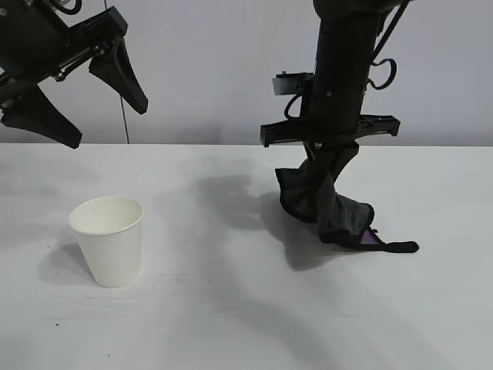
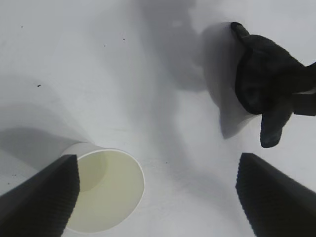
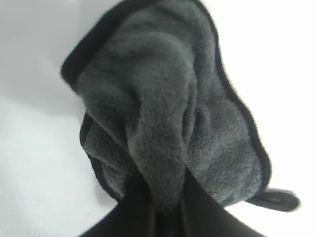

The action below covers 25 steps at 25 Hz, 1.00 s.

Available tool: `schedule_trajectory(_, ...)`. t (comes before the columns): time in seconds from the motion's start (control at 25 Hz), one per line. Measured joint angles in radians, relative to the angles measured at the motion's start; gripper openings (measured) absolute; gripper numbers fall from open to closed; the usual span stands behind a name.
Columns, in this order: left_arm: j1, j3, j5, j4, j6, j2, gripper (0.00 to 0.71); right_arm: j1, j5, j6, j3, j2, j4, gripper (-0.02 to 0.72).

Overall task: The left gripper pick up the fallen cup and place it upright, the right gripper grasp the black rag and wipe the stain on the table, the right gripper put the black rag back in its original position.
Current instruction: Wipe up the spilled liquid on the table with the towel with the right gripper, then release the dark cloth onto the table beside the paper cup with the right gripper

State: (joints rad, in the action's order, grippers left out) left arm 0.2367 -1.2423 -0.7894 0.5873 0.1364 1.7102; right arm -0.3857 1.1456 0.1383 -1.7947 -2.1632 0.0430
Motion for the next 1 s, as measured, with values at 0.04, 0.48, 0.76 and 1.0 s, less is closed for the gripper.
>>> schedule_trajectory(0.04, 0.0, 0.0, 0.0, 0.0, 0.0, 0.0, 0.624, -0.005, 0.004, -0.003, 0.009, 0.017, -0.001, 0.02)
schedule_trajectory(0.48, 0.0, 0.0, -0.014, 0.0, 0.0, 0.0, 0.623, -0.026, -0.258, 0.036, 0.48, 0.277, 0.005, 0.02)
schedule_trajectory(0.76, 0.0, 0.0, -0.015, 0.0, 0.0, 0.0, 0.623, -0.026, -0.356, 0.067, 0.555, 0.322, 0.007, 0.021)
schedule_trajectory(1.0, 0.0, 0.0, -0.017, 0.0, 0.0, 0.0, 0.623, -0.026, -0.356, 0.074, 0.555, 0.322, 0.006, 0.179)
